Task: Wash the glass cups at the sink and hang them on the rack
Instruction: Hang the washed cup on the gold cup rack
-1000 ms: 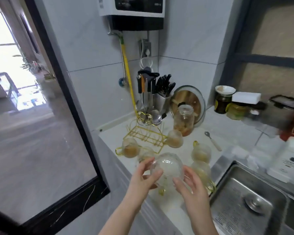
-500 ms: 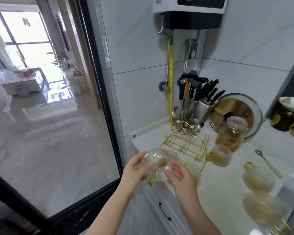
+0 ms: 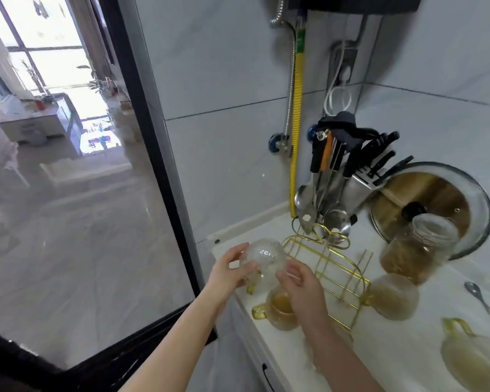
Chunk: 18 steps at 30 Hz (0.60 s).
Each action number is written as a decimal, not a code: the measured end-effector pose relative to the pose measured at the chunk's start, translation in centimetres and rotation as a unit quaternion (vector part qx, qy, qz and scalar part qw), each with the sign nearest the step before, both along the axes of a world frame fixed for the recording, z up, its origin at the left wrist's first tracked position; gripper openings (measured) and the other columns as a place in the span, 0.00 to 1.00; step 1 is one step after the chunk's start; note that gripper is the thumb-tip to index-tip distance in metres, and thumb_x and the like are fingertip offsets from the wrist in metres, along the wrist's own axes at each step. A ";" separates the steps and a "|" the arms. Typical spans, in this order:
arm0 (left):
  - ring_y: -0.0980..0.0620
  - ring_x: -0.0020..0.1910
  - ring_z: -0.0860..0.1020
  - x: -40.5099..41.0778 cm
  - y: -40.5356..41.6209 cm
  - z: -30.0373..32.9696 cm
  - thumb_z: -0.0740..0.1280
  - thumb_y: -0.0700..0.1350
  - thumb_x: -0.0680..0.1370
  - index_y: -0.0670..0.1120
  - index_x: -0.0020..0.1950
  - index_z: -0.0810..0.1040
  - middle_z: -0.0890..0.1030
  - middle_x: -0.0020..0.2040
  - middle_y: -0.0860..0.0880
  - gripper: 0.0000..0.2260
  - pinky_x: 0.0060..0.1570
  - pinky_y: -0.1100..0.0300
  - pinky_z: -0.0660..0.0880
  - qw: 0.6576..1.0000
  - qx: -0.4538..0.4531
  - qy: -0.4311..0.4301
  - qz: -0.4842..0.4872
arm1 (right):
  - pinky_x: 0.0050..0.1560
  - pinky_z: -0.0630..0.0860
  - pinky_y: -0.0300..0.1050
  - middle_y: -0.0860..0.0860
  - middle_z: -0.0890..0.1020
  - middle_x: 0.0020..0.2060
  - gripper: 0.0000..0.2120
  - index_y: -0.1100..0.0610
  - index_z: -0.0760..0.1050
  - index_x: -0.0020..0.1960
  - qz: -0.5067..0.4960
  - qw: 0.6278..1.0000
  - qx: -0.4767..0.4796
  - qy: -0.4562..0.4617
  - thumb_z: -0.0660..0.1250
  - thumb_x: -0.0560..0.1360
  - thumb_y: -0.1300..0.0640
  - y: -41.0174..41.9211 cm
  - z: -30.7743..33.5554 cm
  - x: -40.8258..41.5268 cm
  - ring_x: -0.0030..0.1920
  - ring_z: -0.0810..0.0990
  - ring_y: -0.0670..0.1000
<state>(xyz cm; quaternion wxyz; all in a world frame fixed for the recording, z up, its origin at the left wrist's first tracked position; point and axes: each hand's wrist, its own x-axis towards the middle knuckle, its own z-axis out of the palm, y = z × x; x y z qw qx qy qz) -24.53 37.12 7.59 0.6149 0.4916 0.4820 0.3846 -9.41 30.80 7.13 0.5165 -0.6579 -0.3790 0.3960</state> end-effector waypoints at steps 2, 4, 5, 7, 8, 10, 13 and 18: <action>0.49 0.56 0.79 0.7 1.4 -0.6 0.73 0.44 0.73 0.51 0.65 0.74 0.75 0.59 0.52 0.21 0.53 0.53 0.80 1.000 -0.010 0.005 -0.002 | 0.36 0.70 0.26 0.39 0.77 0.46 0.12 0.51 0.73 0.58 0.001 1.000 -0.015 -0.012 0.68 0.75 0.57 1.1 -0.3 0.6 0.44 0.75 0.34; 0.48 0.56 0.79 1.3 2.7 -1.2 0.73 0.43 0.73 0.51 0.66 0.74 0.75 0.59 0.50 0.21 0.50 0.57 0.81 1.000 -0.018 0.007 -0.011 | 0.39 0.69 0.28 0.43 0.79 0.50 0.13 0.51 0.73 0.59 -0.003 0.999 -0.032 -0.026 0.68 0.75 0.56 2.1 -0.6 1.0 0.45 0.75 0.34; 0.48 0.56 0.79 1.5 3.5 -1.6 0.73 0.43 0.73 0.50 0.66 0.74 0.75 0.59 0.49 0.21 0.49 0.57 0.81 1.000 -0.021 0.011 -0.019 | 0.41 0.69 0.29 0.45 0.79 0.52 0.14 0.50 0.72 0.60 -0.006 0.999 -0.040 -0.031 0.68 0.76 0.56 2.6 -0.8 1.2 0.45 0.75 0.35; 0.47 0.55 0.79 2.0 4.9 -2.4 0.73 0.44 0.73 0.51 0.65 0.75 0.75 0.60 0.48 0.21 0.50 0.55 0.81 0.999 -0.030 0.026 -0.036 | 0.43 0.70 0.32 0.45 0.78 0.52 0.17 0.49 0.71 0.64 -0.014 0.997 -0.057 -0.048 0.67 0.76 0.54 3.4 -1.3 1.5 0.45 0.75 0.36; 0.47 0.56 0.79 2.1 5.5 -2.8 0.73 0.45 0.73 0.52 0.65 0.75 0.75 0.60 0.48 0.21 0.52 0.54 0.80 0.998 -0.036 0.035 -0.043 | 0.44 0.70 0.33 0.44 0.77 0.50 0.18 0.48 0.70 0.65 -0.018 0.996 -0.063 -0.056 0.67 0.76 0.54 3.7 -1.6 1.5 0.45 0.75 0.37; 0.47 0.57 0.78 2.4 6.4 -3.6 0.73 0.46 0.73 0.53 0.66 0.74 0.74 0.61 0.47 0.22 0.54 0.52 0.79 0.996 -0.046 0.048 -0.055 | 0.45 0.70 0.33 0.43 0.77 0.49 0.18 0.48 0.70 0.66 -0.026 0.995 -0.075 -0.067 0.66 0.77 0.54 4.3 -2.1 1.4 0.45 0.75 0.38; 0.47 0.60 0.76 2.8 7.5 -4.5 0.72 0.48 0.74 0.56 0.68 0.72 0.73 0.64 0.46 0.23 0.53 0.55 0.79 0.992 -0.039 0.078 -0.088 | 0.54 0.71 0.37 0.49 0.78 0.58 0.18 0.49 0.69 0.68 -0.034 0.988 -0.110 -0.102 0.63 0.79 0.53 5.4 -2.8 1.2 0.54 0.77 0.46; 0.47 0.64 0.73 3.6 9.0 -5.4 0.69 0.46 0.77 0.55 0.69 0.71 0.70 0.67 0.46 0.21 0.47 0.63 0.78 0.986 -0.053 0.084 -0.134 | 0.58 0.71 0.40 0.51 0.77 0.62 0.18 0.50 0.67 0.70 -0.038 0.974 -0.159 -0.159 0.60 0.80 0.53 6.9 -3.6 1.3 0.59 0.77 0.49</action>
